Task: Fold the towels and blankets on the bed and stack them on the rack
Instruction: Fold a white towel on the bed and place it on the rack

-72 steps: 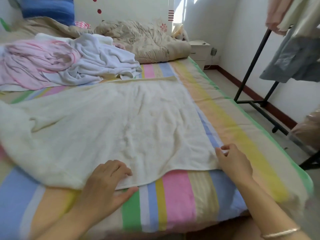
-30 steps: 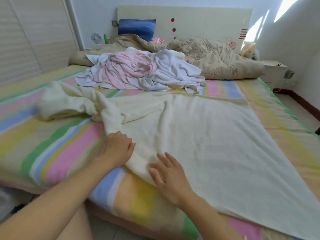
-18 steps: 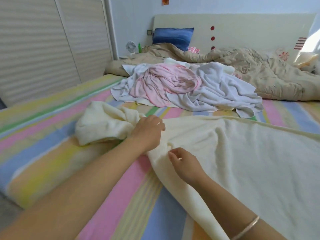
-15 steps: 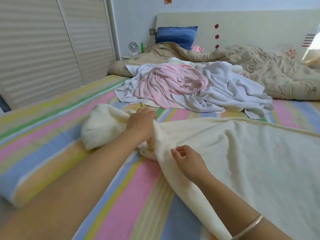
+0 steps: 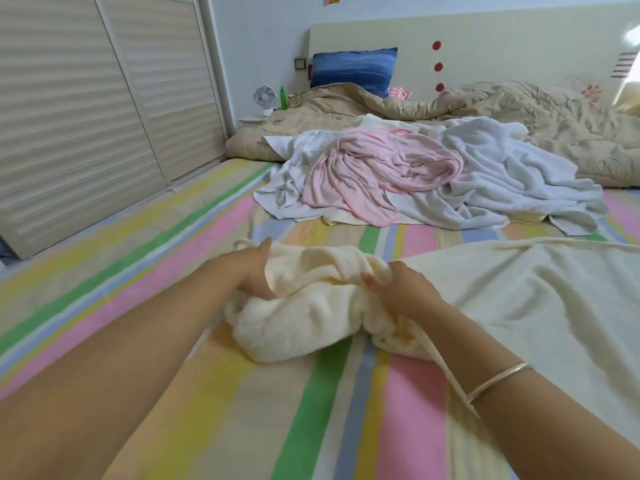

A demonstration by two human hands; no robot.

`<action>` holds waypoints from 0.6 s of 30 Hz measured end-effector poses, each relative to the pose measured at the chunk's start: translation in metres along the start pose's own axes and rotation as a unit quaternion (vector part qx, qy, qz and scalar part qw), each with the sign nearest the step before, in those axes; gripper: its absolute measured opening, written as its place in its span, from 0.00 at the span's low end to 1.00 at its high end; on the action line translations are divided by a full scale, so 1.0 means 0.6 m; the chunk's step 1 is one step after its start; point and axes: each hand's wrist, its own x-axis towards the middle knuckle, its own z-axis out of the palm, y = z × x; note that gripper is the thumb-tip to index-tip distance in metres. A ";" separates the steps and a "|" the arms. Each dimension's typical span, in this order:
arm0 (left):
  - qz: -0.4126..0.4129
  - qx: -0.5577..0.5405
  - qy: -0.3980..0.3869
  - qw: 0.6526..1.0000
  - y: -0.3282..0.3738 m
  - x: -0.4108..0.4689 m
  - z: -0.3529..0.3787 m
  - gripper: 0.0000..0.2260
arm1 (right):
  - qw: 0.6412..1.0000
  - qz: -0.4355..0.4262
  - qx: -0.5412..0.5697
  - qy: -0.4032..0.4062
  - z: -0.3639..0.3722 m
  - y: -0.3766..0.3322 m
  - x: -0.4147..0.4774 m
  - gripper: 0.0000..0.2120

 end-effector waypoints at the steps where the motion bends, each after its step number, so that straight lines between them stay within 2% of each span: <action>1: 0.009 -0.032 -0.039 0.999 -0.006 -0.001 0.012 0.58 | 1.000 -0.009 -0.005 0.004 0.001 -0.005 -0.005 0.28; 4: 0.035 -0.049 -0.064 0.996 -0.029 -0.020 0.045 0.61 | 0.996 -0.067 -0.008 0.050 -0.002 -0.020 -0.046 0.21; 6: 0.064 -0.060 -0.071 0.994 -0.037 -0.041 0.054 0.62 | 0.993 -0.106 0.024 0.044 -0.012 -0.026 -0.089 0.22; 7: 0.080 -0.092 -0.090 0.988 -0.044 -0.056 0.055 0.60 | 0.993 -0.109 0.042 0.020 -0.015 -0.030 -0.114 0.25; 10: 0.104 -0.242 -0.167 0.950 -0.063 -0.100 0.041 0.37 | 0.994 -0.050 0.057 -0.073 -0.015 -0.041 -0.168 0.30; 11: 0.102 -0.303 -0.182 0.930 -0.075 -0.111 0.033 0.34 | 0.995 -0.034 0.018 -0.087 -0.010 -0.044 -0.175 0.32; 13: 0.087 -0.387 -0.176 0.901 -0.098 -0.113 0.026 0.33 | 0.995 -0.020 -0.067 -0.078 0.005 -0.046 -0.179 0.38; 14: 0.073 -0.398 -0.152 0.902 -0.109 -0.110 0.028 0.31 | 0.994 -0.026 -0.087 -0.057 0.012 -0.048 -0.181 0.37; 16: 0.072 -0.320 -0.079 0.941 -0.117 -0.103 0.042 0.16 | 0.991 -0.056 -0.118 0.001 0.020 -0.050 -0.189 0.29; 17: 0.086 -0.245 -0.047 0.965 -0.119 -0.102 0.050 0.13 | 0.987 -0.086 -0.136 0.022 0.021 -0.050 -0.191 0.25; 18: 0.103 -0.160 -0.030 0.981 -0.117 -0.100 0.057 0.20 | 0.984 -0.107 -0.141 0.028 0.019 -0.052 -0.194 0.19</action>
